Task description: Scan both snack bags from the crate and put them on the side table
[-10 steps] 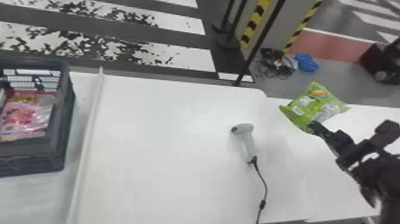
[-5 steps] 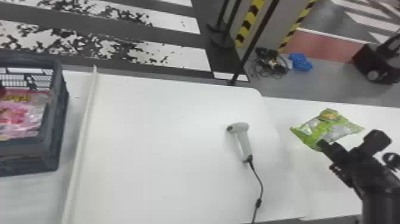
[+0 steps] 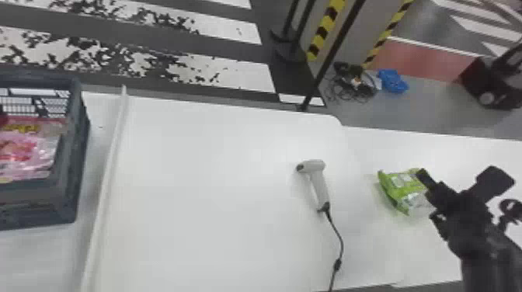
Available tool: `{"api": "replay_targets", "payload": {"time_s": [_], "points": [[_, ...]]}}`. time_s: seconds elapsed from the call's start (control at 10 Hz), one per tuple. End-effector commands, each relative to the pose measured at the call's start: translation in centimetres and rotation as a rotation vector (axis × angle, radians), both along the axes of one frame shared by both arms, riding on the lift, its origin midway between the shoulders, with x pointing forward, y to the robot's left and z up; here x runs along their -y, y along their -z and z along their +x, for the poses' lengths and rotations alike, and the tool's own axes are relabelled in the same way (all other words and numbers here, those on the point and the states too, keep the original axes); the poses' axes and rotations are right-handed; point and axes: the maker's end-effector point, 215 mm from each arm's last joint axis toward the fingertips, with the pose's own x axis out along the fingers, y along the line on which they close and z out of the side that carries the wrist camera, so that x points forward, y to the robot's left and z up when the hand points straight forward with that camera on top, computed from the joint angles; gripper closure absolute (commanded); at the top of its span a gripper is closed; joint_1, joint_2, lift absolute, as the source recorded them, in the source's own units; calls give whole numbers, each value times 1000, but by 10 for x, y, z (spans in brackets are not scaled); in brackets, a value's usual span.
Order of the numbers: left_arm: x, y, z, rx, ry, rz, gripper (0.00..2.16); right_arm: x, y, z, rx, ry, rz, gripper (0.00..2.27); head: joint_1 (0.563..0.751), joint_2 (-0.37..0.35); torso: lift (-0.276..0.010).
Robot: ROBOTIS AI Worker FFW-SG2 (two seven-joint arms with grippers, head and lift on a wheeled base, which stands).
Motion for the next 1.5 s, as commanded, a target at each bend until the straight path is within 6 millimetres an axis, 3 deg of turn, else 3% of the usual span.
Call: {"api": "replay_targets", "payload": {"time_s": [0.0, 0.2, 0.4, 0.5, 0.7, 0.9, 1.0, 1.1, 1.4], "points": [[0, 0, 0, 0, -1, -1, 97, -25, -39, -2, 95, -40, -101, 56, 695, -350, -87], [1, 0, 0, 2, -1, -3, 97, -92, -88, 0, 234, -130, -212, 46, 695, -350, -87], [6, 0, 1, 0, 4, -11, 97, -182, -118, 12, 308, -281, -316, 36, 695, -350, -87], [8, -1, 2, 4, 7, -11, 97, -234, -121, 19, 322, -365, -338, 36, 695, -350, -87], [14, 0, 4, 0, 9, -11, 97, -328, -102, 25, 305, -511, -330, 36, 695, -216, -87], [29, 4, 8, -6, 12, -13, 97, -393, -84, 24, 305, -560, -294, 36, 695, -96, -87], [41, 5, 9, -7, 29, -14, 97, -412, -80, 22, 312, -577, -280, 36, 695, -71, -87], [48, 9, 12, -15, 29, -11, 97, -419, -79, 19, 314, -559, -304, 36, 695, -42, -87], [64, 22, 17, -49, 53, -8, 97, -420, -67, 9, 314, -523, -289, 36, 695, -34, -87]]}}
